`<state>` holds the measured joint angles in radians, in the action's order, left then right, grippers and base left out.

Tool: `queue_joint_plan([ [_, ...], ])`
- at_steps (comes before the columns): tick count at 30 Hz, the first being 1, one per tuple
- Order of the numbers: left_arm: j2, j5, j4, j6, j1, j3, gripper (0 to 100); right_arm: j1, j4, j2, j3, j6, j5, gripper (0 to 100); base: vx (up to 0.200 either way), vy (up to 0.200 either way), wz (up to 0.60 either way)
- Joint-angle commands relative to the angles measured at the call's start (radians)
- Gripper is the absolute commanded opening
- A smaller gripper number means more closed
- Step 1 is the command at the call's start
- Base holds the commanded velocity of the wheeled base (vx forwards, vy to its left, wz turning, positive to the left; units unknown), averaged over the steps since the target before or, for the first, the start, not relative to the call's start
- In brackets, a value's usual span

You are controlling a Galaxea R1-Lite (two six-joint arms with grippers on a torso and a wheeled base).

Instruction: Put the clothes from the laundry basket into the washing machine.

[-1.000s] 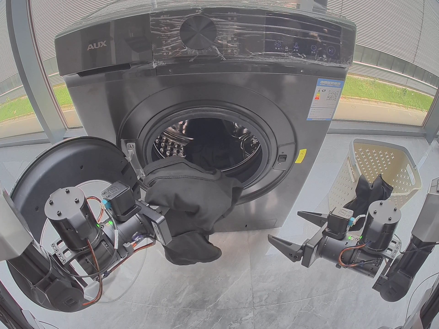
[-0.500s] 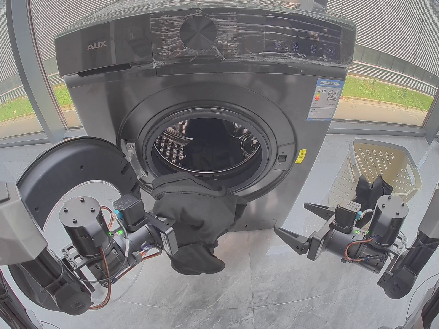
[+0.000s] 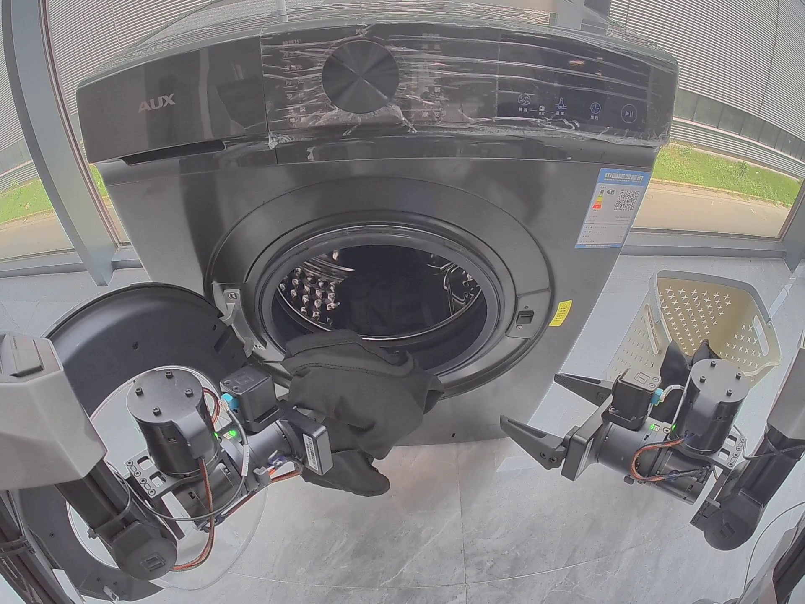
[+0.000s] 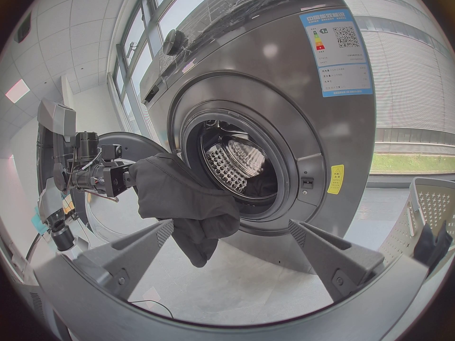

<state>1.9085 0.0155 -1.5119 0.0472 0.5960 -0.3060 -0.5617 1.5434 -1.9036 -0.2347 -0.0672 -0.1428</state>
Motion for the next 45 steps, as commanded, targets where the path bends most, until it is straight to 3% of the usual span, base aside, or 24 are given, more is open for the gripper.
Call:
queue_joint_plan([
  [1, 0.004, 0.000, -0.001, 0.000, 0.001, -0.001, 0, -0.003, 0.001, -0.002, 0.000, 0.000, 0.000, 100, 0.200, 0.000, 0.00],
  [8, 0.006, 0.001, -0.001, 0.000, 0.002, -0.004, 0, -0.004, 0.000, -0.002, 0.002, 0.000, 0.000, 100, 0.200, 0.000, 0.00],
  [23, 0.052, 0.006, -0.001, 0.003, 0.064, -0.051, 0, -0.041, 0.001, 0.014, 0.000, 0.001, 0.005, 100, 0.000, 0.000, 0.00],
  [31, 0.253, 0.012, -0.001, 0.003, 0.018, -0.277, 0, -0.049, 0.000, 0.014, 0.006, 0.001, 0.005, 100, 0.000, 0.000, 0.00],
  [37, 0.354, 0.018, 0.001, 0.020, -0.007, -0.483, 0, -0.056, 0.000, 0.014, 0.011, 0.000, 0.005, 100, 0.000, 0.000, 0.00],
  [45, 0.463, 0.014, 0.012, 0.020, -0.038, -0.593, 0, -0.075, 0.000, 0.014, 0.011, 0.000, 0.005, 100, 0.000, 0.000, 0.00],
])
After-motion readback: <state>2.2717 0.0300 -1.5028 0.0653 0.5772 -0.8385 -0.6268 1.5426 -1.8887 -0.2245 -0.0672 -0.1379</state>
